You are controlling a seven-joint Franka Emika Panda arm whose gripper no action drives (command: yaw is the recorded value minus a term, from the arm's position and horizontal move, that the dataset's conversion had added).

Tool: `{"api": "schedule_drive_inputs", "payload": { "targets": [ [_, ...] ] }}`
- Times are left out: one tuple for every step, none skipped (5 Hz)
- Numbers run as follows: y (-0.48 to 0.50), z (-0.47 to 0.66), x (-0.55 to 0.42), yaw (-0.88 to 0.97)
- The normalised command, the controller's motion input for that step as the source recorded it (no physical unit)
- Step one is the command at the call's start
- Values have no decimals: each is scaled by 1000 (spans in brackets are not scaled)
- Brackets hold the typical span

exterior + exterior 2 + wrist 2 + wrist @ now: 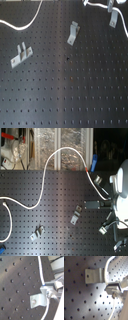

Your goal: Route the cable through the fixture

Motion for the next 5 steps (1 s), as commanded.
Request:
{"api": "schedule_drive_inputs", "payload": {
  "targets": [
    [-107, 52, 26, -143],
    [-98, 63, 55, -143],
    [4, 123, 2, -3],
    [10, 297, 6, -9],
    [13, 405, 8, -14]
  ]
}}
